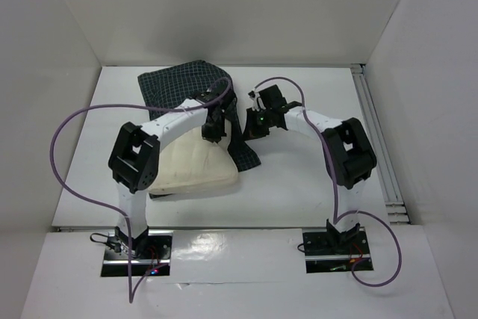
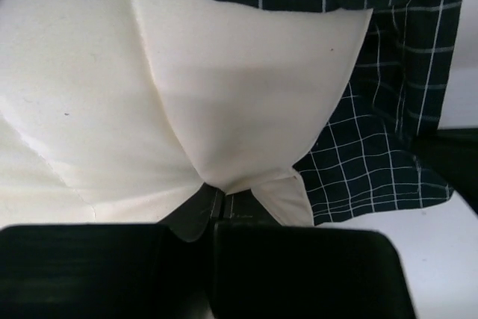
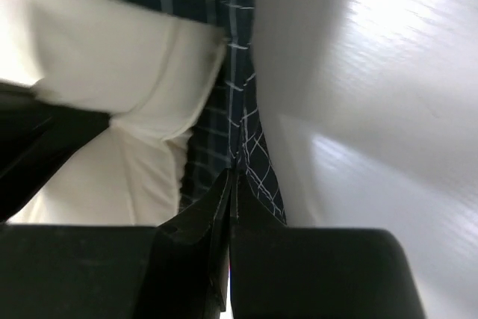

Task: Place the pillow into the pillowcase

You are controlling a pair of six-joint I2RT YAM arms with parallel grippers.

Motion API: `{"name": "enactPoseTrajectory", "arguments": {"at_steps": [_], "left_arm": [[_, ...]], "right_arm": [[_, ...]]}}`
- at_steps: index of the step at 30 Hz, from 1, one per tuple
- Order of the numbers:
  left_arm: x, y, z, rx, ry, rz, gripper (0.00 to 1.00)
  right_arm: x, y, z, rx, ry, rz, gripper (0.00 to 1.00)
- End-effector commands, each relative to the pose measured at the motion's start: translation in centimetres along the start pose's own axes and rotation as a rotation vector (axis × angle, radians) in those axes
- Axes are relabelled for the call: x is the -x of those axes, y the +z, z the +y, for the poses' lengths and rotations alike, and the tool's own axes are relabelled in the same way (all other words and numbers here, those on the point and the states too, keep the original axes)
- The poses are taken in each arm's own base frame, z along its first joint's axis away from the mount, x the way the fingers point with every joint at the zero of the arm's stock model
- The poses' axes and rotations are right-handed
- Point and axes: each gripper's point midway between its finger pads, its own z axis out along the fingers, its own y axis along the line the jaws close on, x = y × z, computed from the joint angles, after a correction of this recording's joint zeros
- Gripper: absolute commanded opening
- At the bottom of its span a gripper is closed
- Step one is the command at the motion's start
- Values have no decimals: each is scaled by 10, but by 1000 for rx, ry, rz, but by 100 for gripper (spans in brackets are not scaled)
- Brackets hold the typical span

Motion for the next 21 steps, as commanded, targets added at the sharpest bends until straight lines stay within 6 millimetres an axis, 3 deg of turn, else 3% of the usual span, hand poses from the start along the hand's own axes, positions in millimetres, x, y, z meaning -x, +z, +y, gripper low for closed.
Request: {"name": "enactPoseTrajectory", "arguments": {"at_steps": [1,2,4,10,14,17,21], "left_arm": [[50,-30,-3,-80,-148,-146,0],[59,-36,7,-66,-179,-166,0],[79,-56,15,-65,-231,-226,0],[116,-111,30,-15,-290,-365,0],[125,-109,29,7,-320,-375,0],[128,-96,12,25,-314,-384,0],[110,-77,-26,-8,-261,-328,0]], "right_arm": [[16,-40,55,98,-96,-77,0],[17,-55,75,125,-130,-101,0],[-1,-73,99,167,-173,-77,0],[-60,-111,139,281,-201,21,0],[-105,-123,149,360,-186,119,0],[-118,-136,159,416,-202,130,0],[-126,-141,144,356,-185,133,0]]}}
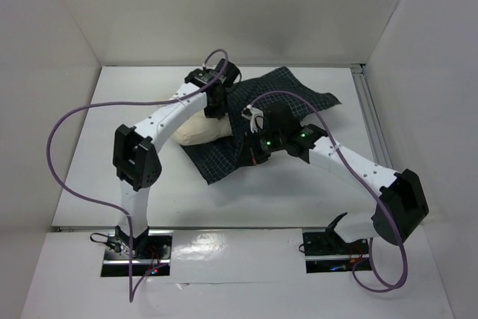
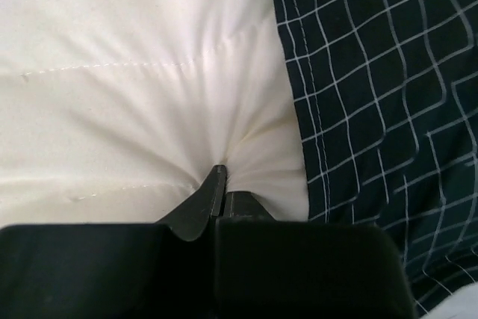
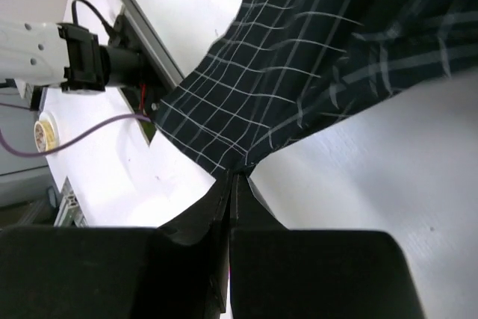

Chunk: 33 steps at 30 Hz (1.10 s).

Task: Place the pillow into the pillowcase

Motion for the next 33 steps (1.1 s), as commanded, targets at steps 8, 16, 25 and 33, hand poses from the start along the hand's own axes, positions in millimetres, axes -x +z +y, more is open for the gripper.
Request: {"name": "enactPoseTrajectory", "arguments": {"at_steps": [8,16,25,33], "left_arm": [[-35,8,-81,-132,50,-29,0],[-3,-29,-41,-132,102,-75,92],[62,-25,49,-67,-31,-113,98],[89,-59,141,-3,-253,-197,100]], "right_arm": [[-16,-24,23,30,53,24,0],[-15,-45,-36,-330,96,-37,50],[58,-23,-54,-516,62,-180,93],[98,125,-50,-590,-161,-69,93]]}}
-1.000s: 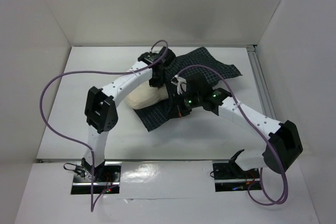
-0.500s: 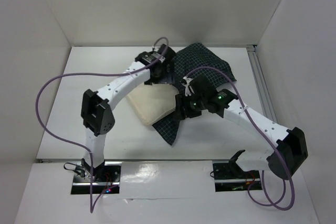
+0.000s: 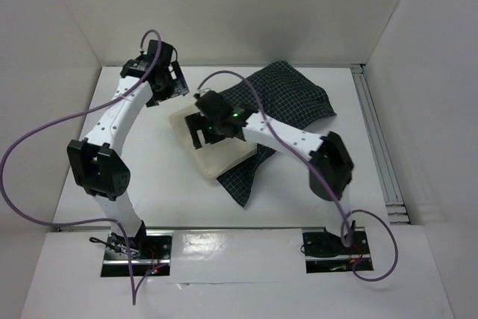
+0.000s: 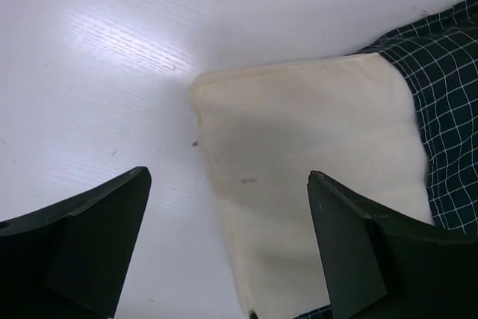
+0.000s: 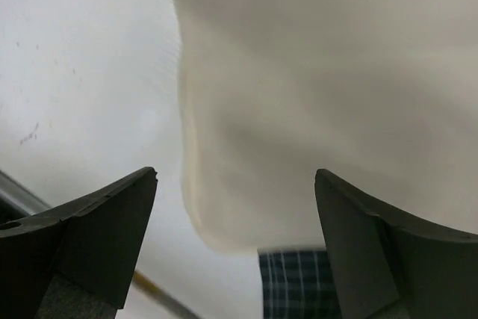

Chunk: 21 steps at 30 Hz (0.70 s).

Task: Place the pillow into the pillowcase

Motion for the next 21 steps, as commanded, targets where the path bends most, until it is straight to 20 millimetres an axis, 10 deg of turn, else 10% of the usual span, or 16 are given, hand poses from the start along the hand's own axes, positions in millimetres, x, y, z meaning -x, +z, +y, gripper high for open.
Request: {"name": "enactPoseTrajectory", "arguments": {"at_steps": [1,3,7,8,10,15,16,19,21], "left_arm": [[21,-36,27,-19,-85,-76,100],[27,-37,43,-19,-127,-86,100],[22,-37,49,-72,-145,-52,99],[20,-35,47,-88,-130,-45,99],[17,-33,39,-133,-91,-22,98],[-9,-21,17,-223,-10,60,98],[-12,-20,9,-258,6,63,98],[-42,-7,-5,-285,46,137,98],[-54,-2,-12,-294,65,166,98]], "right_arm": [[9,51,6,-94,-100,-13,91],[1,79,5,-114,-121,33,81],[-12,79,-17,-159,-124,68,0],[-42,75,-39,-218,-127,116,0],[-26,27,-55,-241,-85,15,0],[-68,-77,-159,-488,82,-87,0],[-71,-87,-169,-501,116,-99,7],[-59,-104,-171,-447,173,-143,89],[-38,-105,-160,-411,190,-167,98]]}}
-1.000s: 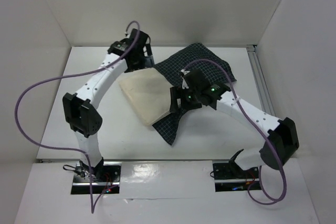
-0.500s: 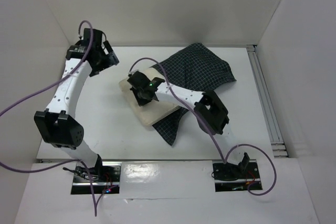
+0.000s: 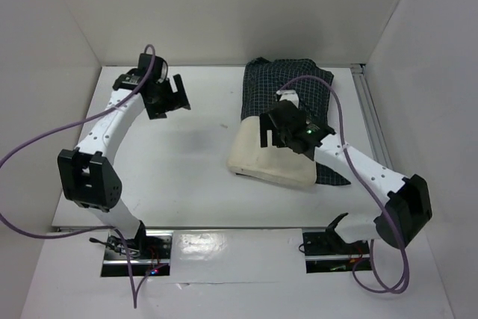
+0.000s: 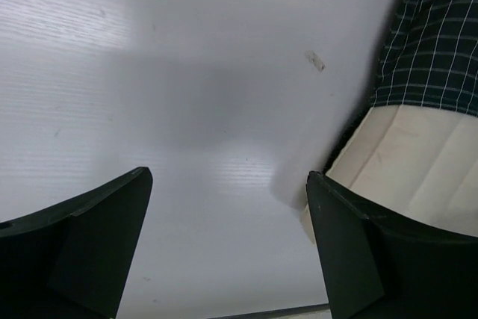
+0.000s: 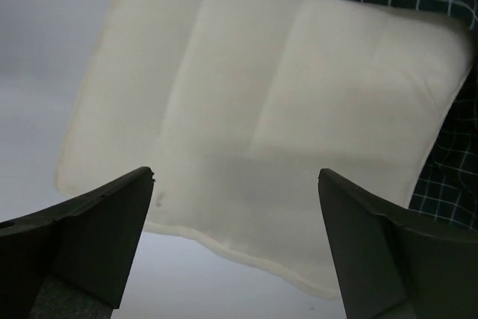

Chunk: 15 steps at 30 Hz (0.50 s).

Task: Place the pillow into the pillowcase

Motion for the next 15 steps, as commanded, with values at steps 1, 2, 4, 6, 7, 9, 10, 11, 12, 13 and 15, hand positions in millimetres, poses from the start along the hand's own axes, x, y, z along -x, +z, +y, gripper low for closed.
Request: {"name": "enactPoseTrajectory", "arguments": {"at_steps": [1,2,4,6,7,9,10,11,12,13,15], "left_arm": [[-21,15,-28,-90,70,63,98],[-27,17,-29,-88,67,77,98],[-35,20,-34,-97,84,87,98],[-43,23,-33,-91,90,108,98],[-42,23,-32,-83,90,103,98],[-45,25,-29,-70,90,107,98],[-47,24,-27,-69,90,109,98],[-48,23,-28,-77,90,113,98],[-53,25,-31,-89,109,122,98],[-56,23,-30,-97,118,130,98],[-66,23,-39,-158,171,162,98]], "right_arm": [[7,12,19,4,17,28,99],[11,19,24,1,14,35,99],[19,43,39,-16,0,65,99],[39,58,57,-6,9,46,99],[27,79,64,-12,0,97,99],[27,98,80,20,6,101,97],[27,106,86,29,6,107,94],[9,124,87,15,-12,157,85],[-2,129,90,23,-21,198,43],[-5,132,88,27,-30,219,18],[2,123,81,43,-46,200,0]]}}
